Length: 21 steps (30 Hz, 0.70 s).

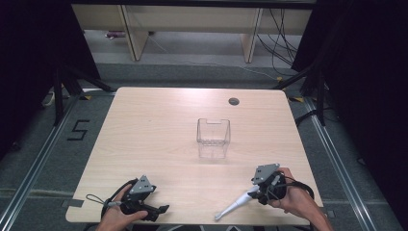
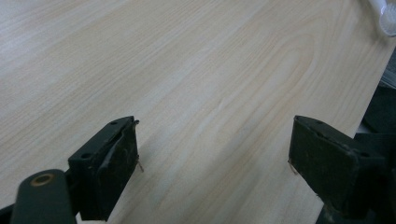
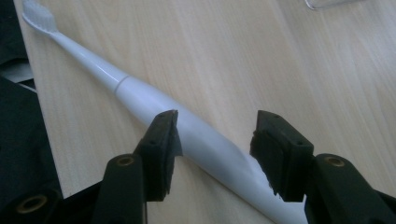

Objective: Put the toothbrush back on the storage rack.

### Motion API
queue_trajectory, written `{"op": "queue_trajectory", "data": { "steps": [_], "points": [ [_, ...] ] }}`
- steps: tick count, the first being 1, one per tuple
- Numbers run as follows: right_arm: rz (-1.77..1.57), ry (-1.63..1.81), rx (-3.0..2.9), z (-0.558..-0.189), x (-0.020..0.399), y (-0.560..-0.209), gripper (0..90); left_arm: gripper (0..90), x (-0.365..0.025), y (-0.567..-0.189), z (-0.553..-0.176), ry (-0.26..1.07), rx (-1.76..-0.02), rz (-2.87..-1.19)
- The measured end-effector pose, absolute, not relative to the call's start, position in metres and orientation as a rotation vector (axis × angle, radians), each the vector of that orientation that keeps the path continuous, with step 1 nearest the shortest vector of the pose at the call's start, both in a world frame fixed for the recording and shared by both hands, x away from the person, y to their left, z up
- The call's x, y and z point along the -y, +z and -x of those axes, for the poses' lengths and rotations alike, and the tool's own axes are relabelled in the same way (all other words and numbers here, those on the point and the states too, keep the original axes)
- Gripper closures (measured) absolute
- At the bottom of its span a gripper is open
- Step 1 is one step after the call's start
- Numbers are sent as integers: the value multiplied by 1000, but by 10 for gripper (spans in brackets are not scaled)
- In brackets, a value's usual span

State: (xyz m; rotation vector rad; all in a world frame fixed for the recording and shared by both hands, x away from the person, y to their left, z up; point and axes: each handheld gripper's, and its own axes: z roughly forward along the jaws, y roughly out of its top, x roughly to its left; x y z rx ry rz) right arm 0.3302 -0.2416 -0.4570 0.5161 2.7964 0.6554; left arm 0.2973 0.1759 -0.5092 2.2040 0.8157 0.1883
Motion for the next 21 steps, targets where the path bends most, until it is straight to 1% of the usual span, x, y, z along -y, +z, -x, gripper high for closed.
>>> {"op": "queue_trajectory", "data": {
  "steps": [4,8,10,13,16,21],
  "points": [
    [-413,616,-2833,-330,234,-459,485,150,-176,-509,-297,190,-814,-2206],
    [-387,578,-2859,-328,227,-460,476,150,-175,-510,-296,181,-838,-2183],
    [-359,559,-2871,-328,224,-461,473,150,-176,-509,-297,190,-812,-2207],
    [-339,534,-2893,-329,221,-463,461,150,-175,-510,-297,185,-826,-2186],
    [-310,483,-2918,-331,218,-466,455,150,-177,-509,-298,205,-815,-2207],
    [-305,448,-2941,-334,219,-468,451,150,-175,-510,-297,185,-828,-2183]
  ]
}}
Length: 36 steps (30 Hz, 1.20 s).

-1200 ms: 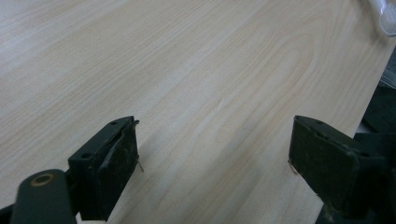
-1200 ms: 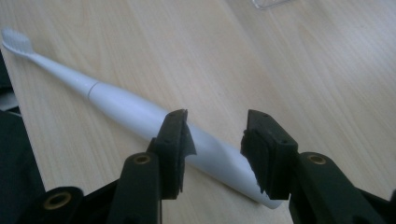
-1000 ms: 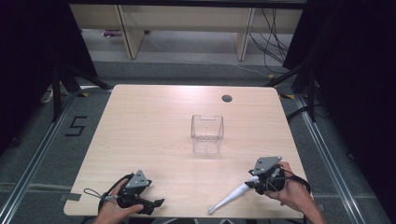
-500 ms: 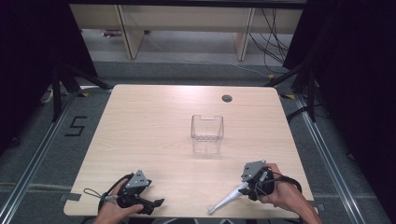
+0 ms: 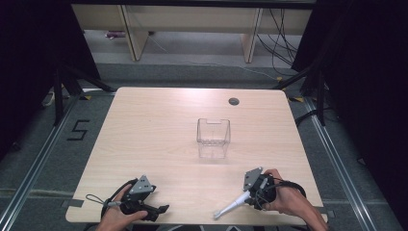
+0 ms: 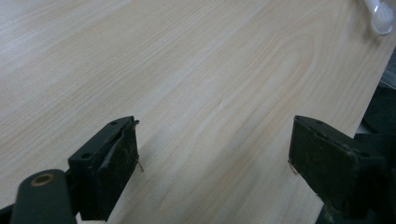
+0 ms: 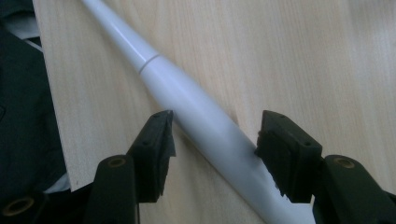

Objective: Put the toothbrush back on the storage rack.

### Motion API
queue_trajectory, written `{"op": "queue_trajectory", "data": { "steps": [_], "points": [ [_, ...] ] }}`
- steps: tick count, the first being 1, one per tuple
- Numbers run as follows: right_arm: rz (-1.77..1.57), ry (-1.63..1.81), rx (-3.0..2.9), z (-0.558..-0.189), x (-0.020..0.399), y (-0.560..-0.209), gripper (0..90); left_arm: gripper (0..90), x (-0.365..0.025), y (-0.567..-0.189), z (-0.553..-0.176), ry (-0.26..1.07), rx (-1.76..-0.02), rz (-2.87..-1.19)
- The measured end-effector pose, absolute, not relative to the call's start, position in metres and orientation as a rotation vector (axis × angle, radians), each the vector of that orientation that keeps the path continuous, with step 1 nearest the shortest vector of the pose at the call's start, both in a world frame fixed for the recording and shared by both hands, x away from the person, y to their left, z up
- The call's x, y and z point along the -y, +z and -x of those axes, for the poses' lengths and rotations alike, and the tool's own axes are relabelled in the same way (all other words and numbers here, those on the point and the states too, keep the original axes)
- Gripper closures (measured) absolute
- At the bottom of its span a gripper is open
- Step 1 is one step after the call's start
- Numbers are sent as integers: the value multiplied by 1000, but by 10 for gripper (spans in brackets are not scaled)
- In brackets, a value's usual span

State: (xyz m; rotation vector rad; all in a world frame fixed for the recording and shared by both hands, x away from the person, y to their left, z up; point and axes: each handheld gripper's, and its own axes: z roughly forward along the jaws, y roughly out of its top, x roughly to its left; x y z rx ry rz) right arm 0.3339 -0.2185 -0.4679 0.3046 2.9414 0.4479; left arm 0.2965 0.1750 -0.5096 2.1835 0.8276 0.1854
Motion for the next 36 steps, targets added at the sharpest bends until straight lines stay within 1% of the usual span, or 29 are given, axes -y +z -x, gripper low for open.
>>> {"op": "queue_trajectory", "data": {
  "steps": [4,5,9,10,11,12,13,14,17,19,24,26,28,33,36],
  "points": [
    [-298,412,-2959,-337,219,-471,457,150,-177,-509,-298,209,-809,-2207],
    [-340,400,-2960,-336,219,-471,462,150,-177,-509,-298,209,-809,-2207],
    [-298,378,-2971,-338,217,-474,479,150,-177,-509,-298,209,-810,-2209],
    [-298,378,-2971,-338,217,-474,479,150,-176,-509,-297,191,-822,-2193],
    [-322,365,-2969,-337,217,-474,488,150,-176,-509,-298,207,-814,-2206],
    [-277,367,-2969,-339,217,-475,499,150,-177,-509,-298,209,-810,-2209],
    [-278,357,-2976,-340,216,-475,510,150,-175,-510,-296,185,-828,-2180],
    [-278,357,-2976,-340,216,-475,510,150,-176,-509,-298,205,-815,-2204],
    [-352,301,-2976,-339,216,-473,531,150,-177,-509,-298,206,-811,-2209],
    [-319,290,-2989,-342,214,-473,564,150,-177,-509,-298,207,-810,-2210],
    [-285,243,-3012,-344,212,-475,585,150,-177,-509,-298,206,-809,-2209],
    [-345,205,-3025,-343,211,-474,595,150,-176,-509,-297,187,-818,-2199],
    [-298,201,-3037,-345,210,-474,601,150,-176,-509,-297,186,-813,-2203],
    [-351,158,-3075,-347,206,-474,646,150,-176,-509,-298,203,-811,-2206],
    [-321,155,-3085,-350,205,-474,651,150,-176,-509,-298,202,-810,-2206]
  ]
}}
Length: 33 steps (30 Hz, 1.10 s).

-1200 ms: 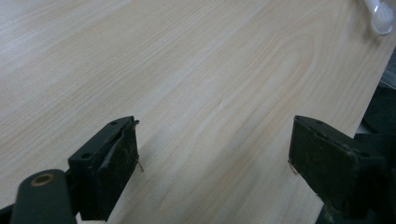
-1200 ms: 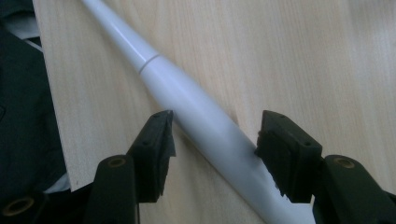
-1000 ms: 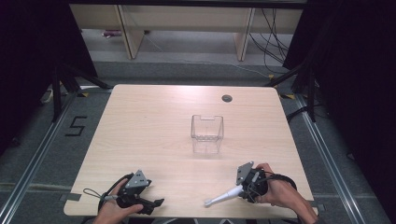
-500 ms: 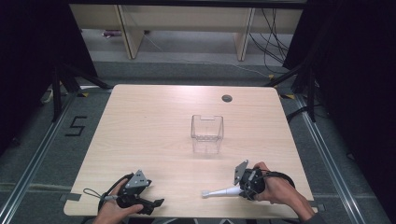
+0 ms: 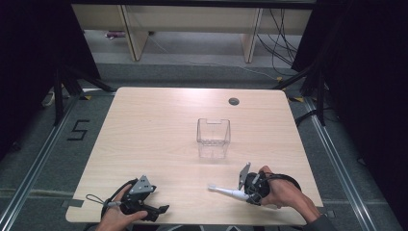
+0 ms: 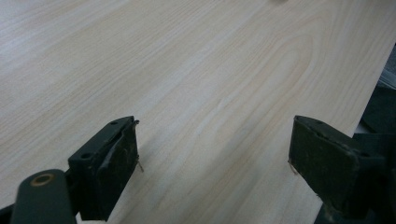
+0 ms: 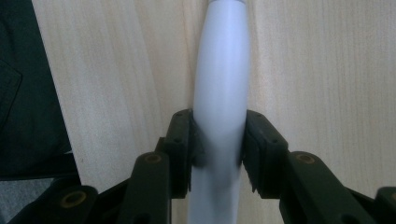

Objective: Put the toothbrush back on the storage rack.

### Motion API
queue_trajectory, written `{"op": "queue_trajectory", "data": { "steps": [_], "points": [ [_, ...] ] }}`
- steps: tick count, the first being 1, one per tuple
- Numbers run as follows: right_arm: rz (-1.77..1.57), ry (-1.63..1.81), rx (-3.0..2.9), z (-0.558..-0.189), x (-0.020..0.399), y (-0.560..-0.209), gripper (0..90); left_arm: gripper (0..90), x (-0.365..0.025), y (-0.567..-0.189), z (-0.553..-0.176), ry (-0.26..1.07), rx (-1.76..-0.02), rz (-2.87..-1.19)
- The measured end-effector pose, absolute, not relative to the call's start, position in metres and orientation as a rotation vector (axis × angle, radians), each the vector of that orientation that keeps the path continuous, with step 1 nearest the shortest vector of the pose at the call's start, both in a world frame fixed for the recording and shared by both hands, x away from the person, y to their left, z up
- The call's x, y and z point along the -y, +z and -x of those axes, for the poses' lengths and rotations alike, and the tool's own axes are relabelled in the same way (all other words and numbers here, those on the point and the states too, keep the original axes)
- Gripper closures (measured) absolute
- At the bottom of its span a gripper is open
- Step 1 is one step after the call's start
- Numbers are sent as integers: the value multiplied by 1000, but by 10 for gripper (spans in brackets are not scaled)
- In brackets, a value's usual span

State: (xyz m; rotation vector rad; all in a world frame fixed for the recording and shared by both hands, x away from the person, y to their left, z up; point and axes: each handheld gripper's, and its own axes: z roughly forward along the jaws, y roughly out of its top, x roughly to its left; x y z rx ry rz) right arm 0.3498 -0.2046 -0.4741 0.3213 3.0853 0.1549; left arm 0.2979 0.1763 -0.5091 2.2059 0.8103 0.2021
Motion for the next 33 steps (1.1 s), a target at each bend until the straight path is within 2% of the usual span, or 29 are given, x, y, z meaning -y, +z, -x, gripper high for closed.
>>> {"op": "queue_trajectory", "data": {
  "steps": [1,5,7,18,26,33],
  "points": [
    [-406,123,-3094,-348,203,-473,653,150,-176,-509,-298,200,-809,-2208],
    [-316,133,-3094,-352,201,-475,656,150,-176,-509,-298,205,-807,-2211],
    [-402,74,-3097,-349,198,-473,658,150,-177,-509,-298,204,-809,-2209],
    [-392,24,-3084,-346,194,-470,662,150,-176,-509,-298,205,-813,-2206],
    [-395,73,-3053,-344,197,-464,663,150,-175,-510,-296,183,-826,-2177],
    [-406,273,-3010,-348,205,-450,663,150,-177,-509,-298,208,-813,-2207]
  ]
}}
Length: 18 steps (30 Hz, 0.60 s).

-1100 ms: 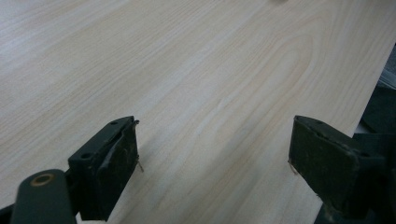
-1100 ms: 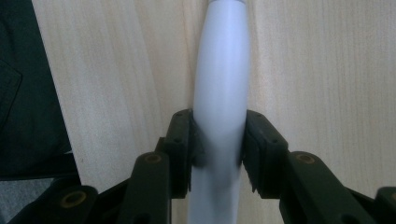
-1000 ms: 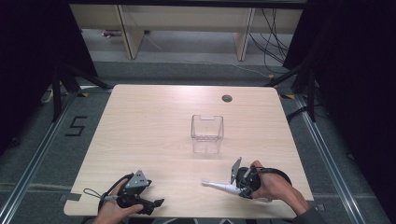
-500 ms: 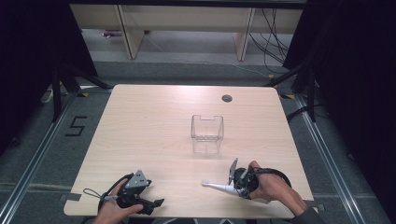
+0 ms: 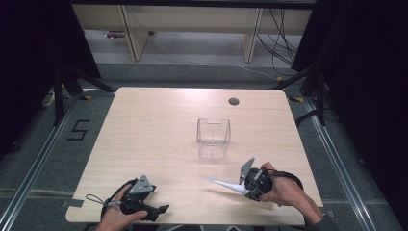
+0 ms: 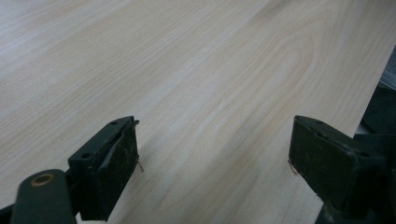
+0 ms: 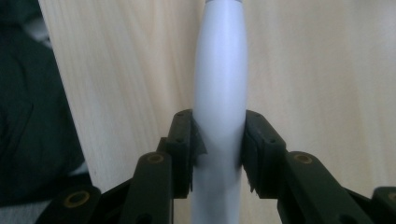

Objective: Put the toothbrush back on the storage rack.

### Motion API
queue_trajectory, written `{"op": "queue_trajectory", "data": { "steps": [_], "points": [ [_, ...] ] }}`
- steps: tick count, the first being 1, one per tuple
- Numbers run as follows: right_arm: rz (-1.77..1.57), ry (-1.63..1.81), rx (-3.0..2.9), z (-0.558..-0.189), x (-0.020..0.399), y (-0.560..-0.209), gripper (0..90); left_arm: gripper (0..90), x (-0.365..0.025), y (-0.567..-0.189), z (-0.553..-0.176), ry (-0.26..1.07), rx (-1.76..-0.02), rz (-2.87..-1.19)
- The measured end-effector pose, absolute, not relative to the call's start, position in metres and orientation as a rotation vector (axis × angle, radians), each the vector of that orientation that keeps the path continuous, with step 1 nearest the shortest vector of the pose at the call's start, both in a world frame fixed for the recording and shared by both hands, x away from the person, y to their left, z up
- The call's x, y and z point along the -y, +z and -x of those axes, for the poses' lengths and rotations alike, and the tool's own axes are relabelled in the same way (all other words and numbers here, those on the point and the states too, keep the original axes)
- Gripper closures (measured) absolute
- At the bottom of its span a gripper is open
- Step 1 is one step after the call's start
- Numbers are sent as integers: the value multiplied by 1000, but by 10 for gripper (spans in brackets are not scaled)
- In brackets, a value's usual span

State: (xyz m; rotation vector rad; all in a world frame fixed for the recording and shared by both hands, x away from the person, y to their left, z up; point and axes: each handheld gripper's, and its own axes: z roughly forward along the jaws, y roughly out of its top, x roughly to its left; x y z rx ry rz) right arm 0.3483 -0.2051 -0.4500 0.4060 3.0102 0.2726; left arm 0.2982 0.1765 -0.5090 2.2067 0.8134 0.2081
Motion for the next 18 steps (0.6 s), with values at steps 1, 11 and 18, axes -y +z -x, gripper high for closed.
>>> {"op": "queue_trajectory", "data": {
  "steps": [1,11,18],
  "points": [
    [-453,377,-3007,-349,208,-445,663,150,-177,-509,-298,205,-812,-2204],
    [-591,805,-2808,-361,222,-430,663,150,-175,-510,-296,179,-826,-2177],
    [-757,1069,-2629,-371,233,-422,663,150,-177,-509,-298,199,-816,-2202]
  ]
}}
